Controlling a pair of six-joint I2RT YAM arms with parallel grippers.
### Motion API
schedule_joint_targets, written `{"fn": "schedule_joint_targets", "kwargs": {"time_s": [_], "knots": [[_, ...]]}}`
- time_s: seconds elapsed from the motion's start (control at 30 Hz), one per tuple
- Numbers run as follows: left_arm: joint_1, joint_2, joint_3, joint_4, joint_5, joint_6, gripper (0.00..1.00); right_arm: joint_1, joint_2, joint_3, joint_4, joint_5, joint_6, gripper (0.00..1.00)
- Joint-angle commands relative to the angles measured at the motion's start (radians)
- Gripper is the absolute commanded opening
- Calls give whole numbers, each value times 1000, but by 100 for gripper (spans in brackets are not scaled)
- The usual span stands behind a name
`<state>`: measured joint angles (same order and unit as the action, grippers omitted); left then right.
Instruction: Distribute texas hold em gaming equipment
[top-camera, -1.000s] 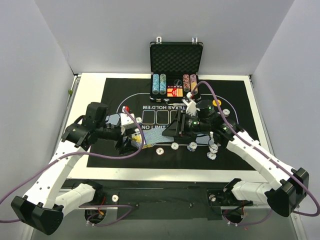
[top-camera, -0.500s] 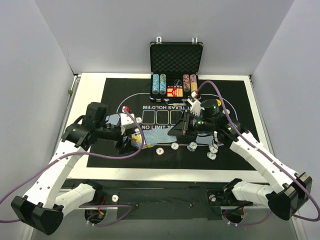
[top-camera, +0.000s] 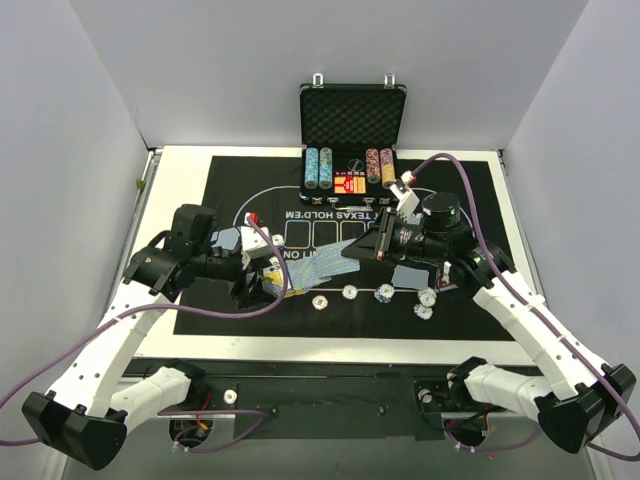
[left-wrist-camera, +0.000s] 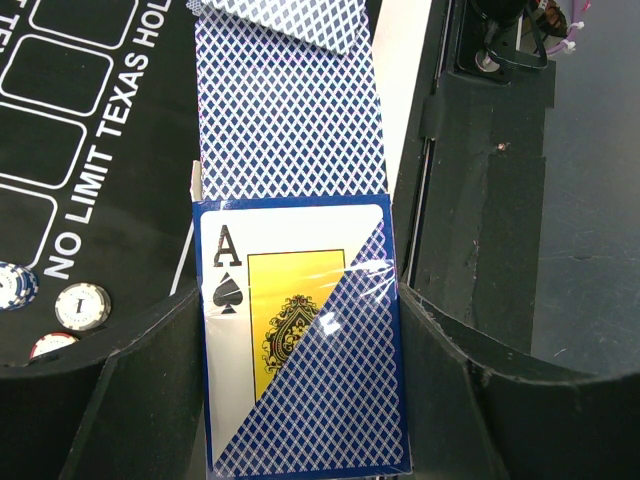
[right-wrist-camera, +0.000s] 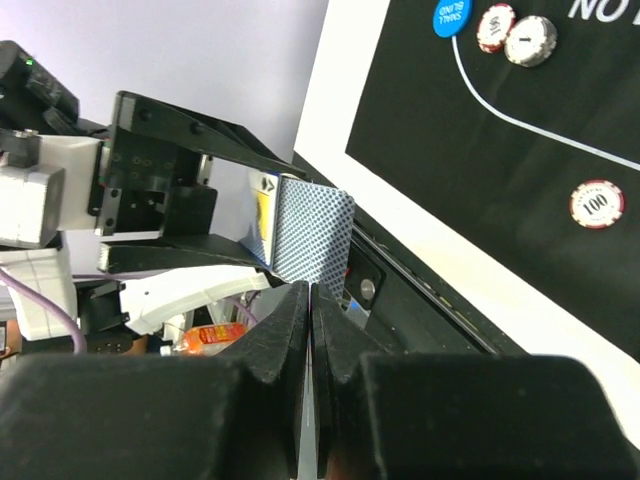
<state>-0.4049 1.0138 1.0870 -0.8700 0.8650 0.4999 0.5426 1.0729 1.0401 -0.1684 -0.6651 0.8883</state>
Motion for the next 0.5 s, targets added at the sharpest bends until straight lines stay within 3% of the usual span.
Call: {"fn": "schedule_joint_targets", "kwargs": {"time_s": [0.0,0.07,0.2,0.3,0.47], "knots": [[-2,-21,36,54,45,-11,1,-16,-11,70,69,-50,29,0],[-2,-24,34,51,43,-11,1,-46,-13,95,57,-41,6,0],[-2,-30,30,43,43,-9,0,-121,30,198,-146,100,-158,0],[-2,-34,31,36,40,-4,0,-118,90,244,-288,307,-305,0],[-2,-43,31,25,37,-3,0,-58,303,308,-371,638,-466,0]]}}
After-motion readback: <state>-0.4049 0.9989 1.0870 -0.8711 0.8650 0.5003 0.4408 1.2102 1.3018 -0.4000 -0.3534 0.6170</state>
